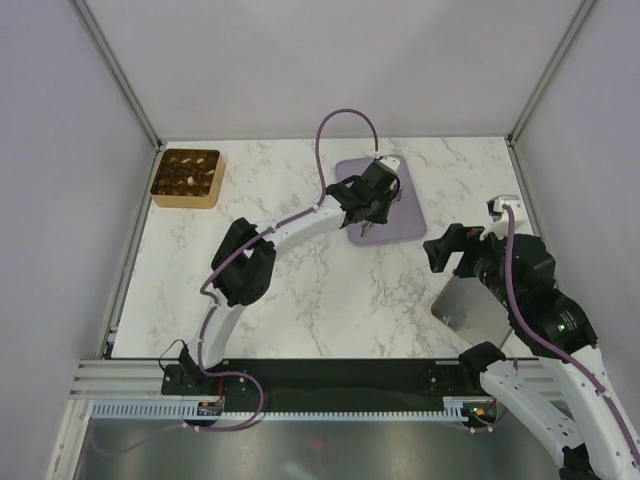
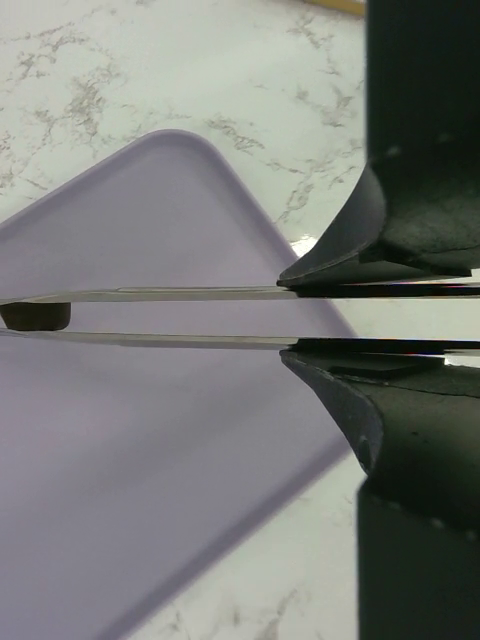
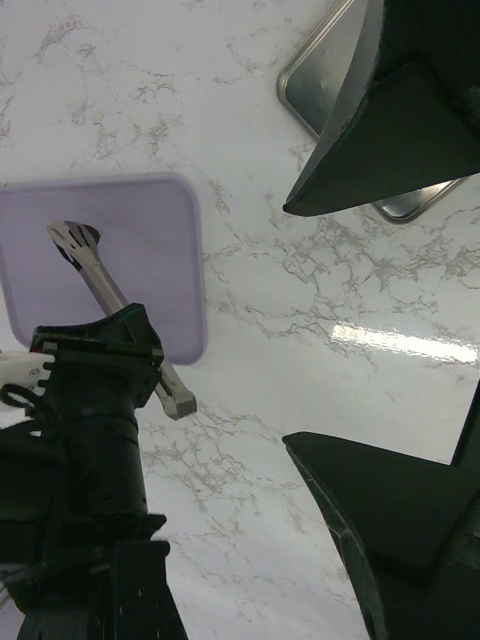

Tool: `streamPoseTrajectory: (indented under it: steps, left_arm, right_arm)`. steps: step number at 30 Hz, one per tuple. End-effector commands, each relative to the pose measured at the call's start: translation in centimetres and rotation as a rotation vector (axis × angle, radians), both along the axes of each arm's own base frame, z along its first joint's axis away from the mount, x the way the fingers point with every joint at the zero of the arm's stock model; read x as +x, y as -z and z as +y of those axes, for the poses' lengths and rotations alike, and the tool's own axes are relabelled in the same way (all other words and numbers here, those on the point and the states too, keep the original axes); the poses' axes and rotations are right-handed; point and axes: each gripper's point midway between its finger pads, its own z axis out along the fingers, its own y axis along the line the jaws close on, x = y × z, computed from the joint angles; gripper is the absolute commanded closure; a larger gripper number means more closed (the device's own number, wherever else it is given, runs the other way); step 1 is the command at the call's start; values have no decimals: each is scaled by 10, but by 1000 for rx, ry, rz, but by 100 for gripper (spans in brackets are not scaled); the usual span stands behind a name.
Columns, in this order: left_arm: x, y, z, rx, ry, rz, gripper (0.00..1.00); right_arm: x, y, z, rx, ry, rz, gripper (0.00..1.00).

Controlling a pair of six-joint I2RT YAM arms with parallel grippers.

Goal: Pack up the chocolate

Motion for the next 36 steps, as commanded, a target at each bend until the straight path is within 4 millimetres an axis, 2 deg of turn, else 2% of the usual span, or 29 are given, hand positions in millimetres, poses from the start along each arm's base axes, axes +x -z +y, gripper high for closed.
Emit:
streamPoseTrajectory:
  steps: [1,4,5,6,7,9,11,12,13,14,16,17,20,21,22,23,29,32,36]
  left_arm:
    - [-5,-96,15,-102,-19,-129,75]
    - [-15,-120,43,-77,-39,-147,75]
    - [-17,-123,53,-58,-53,-148,75]
    - [-17,-119,67,-33,-70,-137,75]
    - [-23,-132,82,-28,-86,-141,75]
    - [-20,-132,111,-2,-129,-131,74]
    - [-22,-146,140,18,-174,-155,73]
    - [-17,-142,160,45,-208,-148,73]
    - [-16,-142,172,49,-228,-143,73]
    - [-13,-145,198,53,-273,-133,73]
    - [-11,-145,223,49,-317,-116,73]
    - [-7,-146,249,48,-374,-111,73]
    - [-4,-147,287,33,-445,-99,73]
    - [-2,-148,311,34,-495,-97,73]
    - [-1,-148,320,31,-514,-93,73]
    - [1,-147,339,39,-551,-90,73]
    - [3,-142,399,50,-689,-65,72]
    - [6,-135,419,56,-732,-44,71]
    - [13,-124,436,69,-765,-16,71]
  right_arm:
    - [-3,-18,0,33,2,-33,2]
    - [-5,-16,2,44,-4,-24,2]
    - [-5,-16,2,51,-5,-21,2]
    - [-6,-13,5,62,-11,-11,2]
    - [-6,-13,6,69,-13,-9,3]
    - [-8,-10,10,84,-29,3,3]
    - [-7,-10,13,101,-37,7,2]
    - [-7,-10,14,106,-40,7,3]
    - [-6,-9,16,112,-44,10,3]
    - [-5,-11,17,115,-48,4,3]
    - [-3,-10,19,113,-50,11,3]
    - [-2,-10,19,113,-51,9,3]
    - [1,-9,21,109,-57,16,3]
    - [1,-9,22,108,-59,16,3]
    - [2,-9,22,107,-57,17,3]
    - [3,-9,23,107,-62,18,3]
    - [8,-7,25,101,-62,19,3]
    - [10,-7,26,102,-67,19,3]
    - [12,-5,26,92,-63,20,3]
